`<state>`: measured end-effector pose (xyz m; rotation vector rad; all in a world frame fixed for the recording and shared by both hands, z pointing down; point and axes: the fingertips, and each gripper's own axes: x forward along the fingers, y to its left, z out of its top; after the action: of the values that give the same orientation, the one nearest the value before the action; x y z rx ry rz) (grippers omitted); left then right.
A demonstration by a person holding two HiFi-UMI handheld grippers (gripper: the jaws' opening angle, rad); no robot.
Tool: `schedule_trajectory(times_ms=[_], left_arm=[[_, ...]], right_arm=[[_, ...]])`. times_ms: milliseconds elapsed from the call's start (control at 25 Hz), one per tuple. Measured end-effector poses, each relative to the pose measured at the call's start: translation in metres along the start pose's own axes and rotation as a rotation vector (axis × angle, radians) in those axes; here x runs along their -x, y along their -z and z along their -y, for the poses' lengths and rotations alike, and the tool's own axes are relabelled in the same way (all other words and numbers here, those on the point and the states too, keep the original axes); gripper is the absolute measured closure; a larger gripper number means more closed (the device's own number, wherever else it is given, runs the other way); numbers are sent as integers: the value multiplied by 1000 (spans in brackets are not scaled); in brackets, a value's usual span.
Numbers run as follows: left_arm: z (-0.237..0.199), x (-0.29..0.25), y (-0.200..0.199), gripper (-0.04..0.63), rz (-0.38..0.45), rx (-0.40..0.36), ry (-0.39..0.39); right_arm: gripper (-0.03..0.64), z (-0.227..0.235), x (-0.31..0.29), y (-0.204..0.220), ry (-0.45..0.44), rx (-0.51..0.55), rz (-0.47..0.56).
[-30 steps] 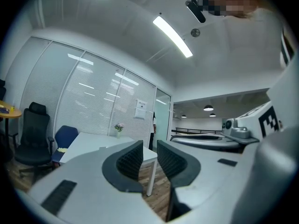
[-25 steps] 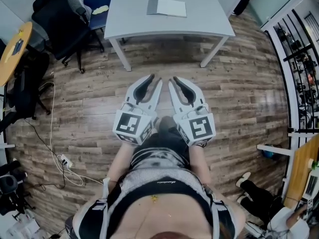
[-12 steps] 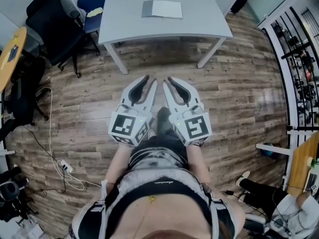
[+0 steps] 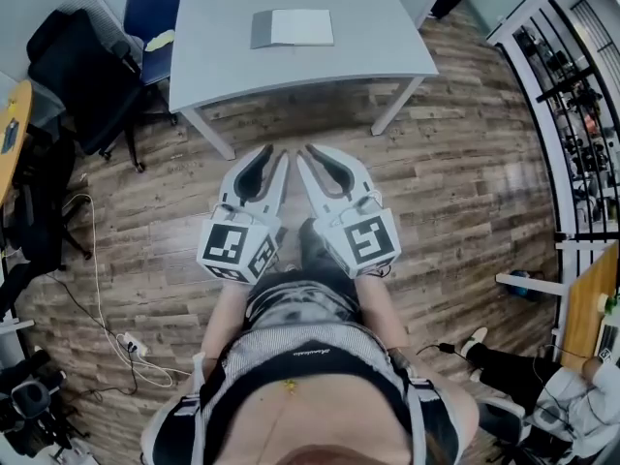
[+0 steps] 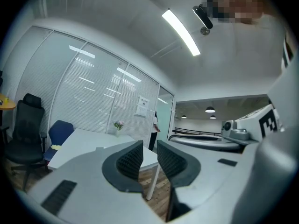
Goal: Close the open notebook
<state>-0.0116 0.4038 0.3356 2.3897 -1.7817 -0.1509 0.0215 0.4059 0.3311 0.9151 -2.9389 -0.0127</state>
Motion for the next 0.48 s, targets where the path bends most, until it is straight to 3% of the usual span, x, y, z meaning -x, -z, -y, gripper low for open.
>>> schedule_trajectory(times_ms=[480], left_arm=[[-26,-62,-17,529,3,16,-24]], right_arm=[[568,52,-47,-12,-29,-25,15]])
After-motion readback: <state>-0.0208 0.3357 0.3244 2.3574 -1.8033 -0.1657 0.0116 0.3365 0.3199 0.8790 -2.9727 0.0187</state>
